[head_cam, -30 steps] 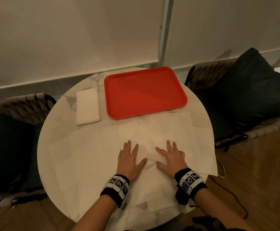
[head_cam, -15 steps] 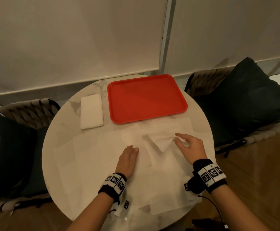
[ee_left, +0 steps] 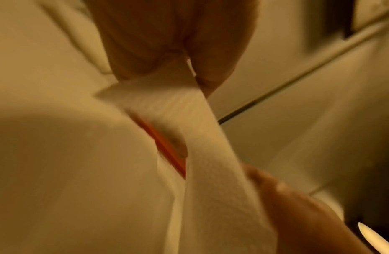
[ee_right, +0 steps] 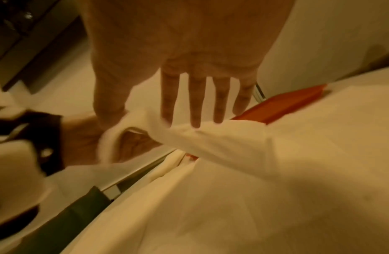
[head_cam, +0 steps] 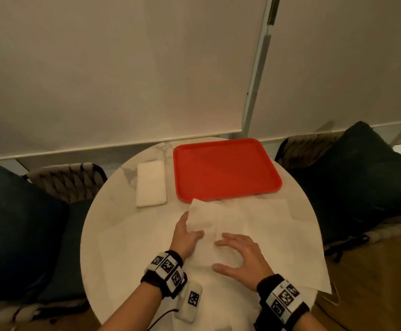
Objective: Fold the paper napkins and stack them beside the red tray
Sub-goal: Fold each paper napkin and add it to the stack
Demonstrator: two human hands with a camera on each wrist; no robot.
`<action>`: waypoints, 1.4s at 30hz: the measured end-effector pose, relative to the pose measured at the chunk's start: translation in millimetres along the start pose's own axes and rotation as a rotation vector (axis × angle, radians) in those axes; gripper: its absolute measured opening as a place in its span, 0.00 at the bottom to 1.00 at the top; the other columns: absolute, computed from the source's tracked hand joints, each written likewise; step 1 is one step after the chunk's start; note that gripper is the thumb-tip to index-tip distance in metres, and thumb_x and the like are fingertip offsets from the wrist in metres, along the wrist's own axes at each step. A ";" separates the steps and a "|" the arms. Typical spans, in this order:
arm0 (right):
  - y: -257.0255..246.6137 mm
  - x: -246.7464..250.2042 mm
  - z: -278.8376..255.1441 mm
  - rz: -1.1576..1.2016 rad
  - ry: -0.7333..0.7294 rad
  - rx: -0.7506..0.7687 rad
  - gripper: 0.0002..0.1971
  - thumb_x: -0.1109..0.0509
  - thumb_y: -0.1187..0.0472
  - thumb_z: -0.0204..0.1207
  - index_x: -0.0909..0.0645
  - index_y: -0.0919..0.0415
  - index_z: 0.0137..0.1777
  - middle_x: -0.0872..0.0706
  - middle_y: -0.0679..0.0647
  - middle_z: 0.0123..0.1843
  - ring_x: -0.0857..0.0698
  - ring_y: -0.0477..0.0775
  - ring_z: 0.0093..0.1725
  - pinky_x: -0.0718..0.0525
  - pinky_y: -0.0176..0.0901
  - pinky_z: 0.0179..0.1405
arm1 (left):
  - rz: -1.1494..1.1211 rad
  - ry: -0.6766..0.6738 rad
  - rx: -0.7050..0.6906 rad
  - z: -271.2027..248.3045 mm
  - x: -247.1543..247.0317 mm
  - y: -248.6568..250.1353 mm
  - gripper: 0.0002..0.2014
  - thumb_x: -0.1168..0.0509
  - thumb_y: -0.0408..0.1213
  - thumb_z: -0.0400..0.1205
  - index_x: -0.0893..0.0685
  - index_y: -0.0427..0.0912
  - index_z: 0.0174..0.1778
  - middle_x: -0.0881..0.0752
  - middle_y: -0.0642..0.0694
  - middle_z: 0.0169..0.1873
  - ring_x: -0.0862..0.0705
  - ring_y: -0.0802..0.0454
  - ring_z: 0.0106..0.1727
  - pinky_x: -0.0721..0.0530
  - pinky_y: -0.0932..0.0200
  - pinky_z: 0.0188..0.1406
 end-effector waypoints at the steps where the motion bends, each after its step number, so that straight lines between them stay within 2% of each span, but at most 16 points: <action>1: 4.1 3.4 0.5 0.087 0.045 -0.051 0.23 0.28 0.31 0.65 0.22 0.31 0.60 0.28 0.27 0.69 0.34 0.32 0.70 0.38 0.37 0.70 | 0.012 -0.010 -0.045 -3.7 3.1 5.2 0.29 0.32 0.20 0.74 0.25 0.45 0.70 0.14 0.44 0.59 0.15 0.47 0.60 0.16 0.50 0.61; 4: 28.6 15.2 7.7 0.447 0.242 -0.246 0.14 0.26 0.47 0.74 0.21 0.39 0.58 0.19 0.43 0.66 0.20 0.44 0.61 0.24 0.36 0.56 | -0.018 0.001 -0.113 -10.8 22.4 10.4 0.31 0.31 0.23 0.76 0.29 0.45 0.74 0.16 0.46 0.63 0.16 0.51 0.62 0.17 0.49 0.64; 6: 38.1 11.1 17.5 0.567 0.255 -0.352 0.15 0.27 0.53 0.76 0.24 0.44 0.61 0.17 0.53 0.64 0.17 0.50 0.57 0.20 0.42 0.56 | -0.062 0.035 -0.136 -14.8 40.6 15.0 0.32 0.30 0.24 0.77 0.30 0.47 0.75 0.17 0.48 0.63 0.16 0.53 0.62 0.17 0.52 0.62; 10: 23.0 -13.6 36.6 0.662 0.123 -0.411 0.32 0.29 0.51 0.78 0.38 0.52 0.79 0.22 0.55 0.69 0.21 0.52 0.61 0.24 0.44 0.59 | -0.127 0.097 -0.242 -21.5 79.5 24.1 0.37 0.30 0.23 0.77 0.34 0.58 0.76 0.22 0.58 0.67 0.18 0.57 0.65 0.18 0.53 0.64; 12: 15.4 -24.7 45.4 0.649 0.092 -0.412 0.37 0.28 0.47 0.75 0.39 0.54 0.81 0.23 0.57 0.70 0.21 0.52 0.61 0.25 0.42 0.60 | -0.087 0.107 -0.282 -23.8 96.0 25.1 0.42 0.29 0.24 0.77 0.38 0.65 0.78 0.27 0.61 0.73 0.23 0.59 0.70 0.21 0.52 0.67; 15: 1.5 -39.2 60.1 0.698 0.052 -0.391 0.37 0.22 0.45 0.69 0.29 0.57 0.76 0.14 0.59 0.62 0.14 0.55 0.58 0.17 0.50 0.61 | 0.060 0.147 -0.314 -25.5 117.0 21.6 0.31 0.30 0.25 0.78 0.23 0.61 0.72 0.21 0.65 0.68 0.23 0.64 0.70 0.25 0.49 0.73; 17: -15.1 -38.2 68.5 0.713 0.075 -0.341 0.27 0.21 0.57 0.71 0.21 0.60 0.69 0.09 0.59 0.49 0.10 0.56 0.49 0.13 0.47 0.53 | 0.173 0.175 -0.292 -27.2 125.0 16.8 0.20 0.31 0.26 0.79 0.12 0.58 0.55 0.13 0.63 0.57 0.18 0.67 0.62 0.24 0.50 0.73; 19: -37.9 -34.1 74.5 0.638 0.109 -0.268 0.20 0.22 0.61 0.72 0.18 0.59 0.64 0.09 0.54 0.38 0.09 0.53 0.41 0.13 0.39 0.42 | 0.230 0.180 -0.237 -27.7 129.6 9.2 0.16 0.30 0.28 0.79 0.11 0.58 0.50 0.11 0.60 0.53 0.17 0.64 0.60 0.23 0.52 0.72; 23: -85.3 -42.3 86.5 0.457 0.090 -0.095 0.19 0.24 0.58 0.72 0.17 0.45 0.62 0.13 0.56 0.30 0.15 0.52 0.32 0.16 0.39 0.42 | 0.183 0.170 -0.196 -25.8 131.2 7.9 0.11 0.29 0.41 0.80 0.12 0.52 0.57 0.13 0.57 0.57 0.18 0.61 0.63 0.23 0.54 0.71; 26: -114.1 -57.2 92.8 0.456 0.000 0.023 0.22 0.24 0.56 0.71 0.21 0.37 0.63 0.16 0.46 0.31 0.23 0.42 0.24 0.22 0.35 0.37 | 0.076 0.162 -0.178 -20.9 130.8 12.3 0.20 0.32 0.54 0.79 0.16 0.51 0.65 0.15 0.58 0.62 0.21 0.62 0.66 0.26 0.57 0.71; 28: -131.0 -70.3 93.9 0.500 -0.112 0.058 0.23 0.24 0.56 0.72 0.22 0.39 0.66 0.14 0.46 0.35 0.20 0.45 0.23 0.20 0.35 0.33 | -0.005 0.166 -0.153 -16.6 132.7 14.1 0.26 0.32 0.60 0.77 0.19 0.51 0.68 0.15 0.57 0.63 0.20 0.61 0.66 0.25 0.54 0.71; 30: -144.3 -80.6 94.8 0.545 -0.211 0.079 0.24 0.23 0.55 0.72 0.23 0.40 0.67 0.10 0.50 0.42 0.18 0.49 0.25 0.18 0.37 0.34 | -0.075 0.178 -0.130 -11.9 136.8 13.8 0.20 0.31 0.52 0.78 0.17 0.48 0.64 0.12 0.52 0.57 0.15 0.56 0.61 0.20 0.51 0.67; 32: -147.1 -82.1 100.1 0.568 -0.218 0.078 0.21 0.22 0.55 0.71 0.19 0.43 0.64 0.09 0.53 0.45 0.16 0.51 0.27 0.16 0.38 0.38 | -0.102 0.205 -0.133 -11.1 143.6 17.3 0.10 0.33 0.36 0.82 0.15 0.44 0.59 0.09 0.48 0.51 0.12 0.49 0.55 0.16 0.47 0.61; 34: -135.7 -72.6 110.2 0.591 -0.101 0.033 0.13 0.23 0.58 0.73 0.14 0.49 0.57 0.10 0.54 0.45 0.16 0.50 0.29 0.17 0.37 0.37 | -0.128 0.244 -0.130 -8.0 153.3 17.2 0.13 0.37 0.26 0.81 0.16 0.43 0.58 0.10 0.46 0.51 0.12 0.44 0.55 0.14 0.46 0.57; 37: -104.8 -55.9 127.9 0.578 0.115 -0.072 0.06 0.26 0.60 0.74 0.16 0.51 0.50 0.13 0.52 0.46 0.18 0.48 0.36 0.20 0.38 0.37 | -0.194 0.274 -0.132 -2.8 163.6 21.7 0.19 0.40 0.22 0.81 0.21 0.49 0.61 0.14 0.51 0.54 0.15 0.51 0.56 0.17 0.57 0.53; 42: -105.0 -67.0 152.1 0.829 0.000 -0.173 0.16 0.30 0.63 0.79 0.29 0.51 0.62 0.16 0.61 0.53 0.13 0.54 0.38 0.13 0.47 0.41 | -0.275 0.219 -0.123 18.7 166.8 21.8 0.31 0.42 0.21 0.81 0.34 0.60 0.73 0.19 0.56 0.56 0.17 0.57 0.56 0.18 0.63 0.45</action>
Point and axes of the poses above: each hand's wrist, its own z-axis towards the middle knuckle, its own x-axis out of the back of the hand, y = z × x, the point moved 8 cm from there along z, towards the middle knuckle
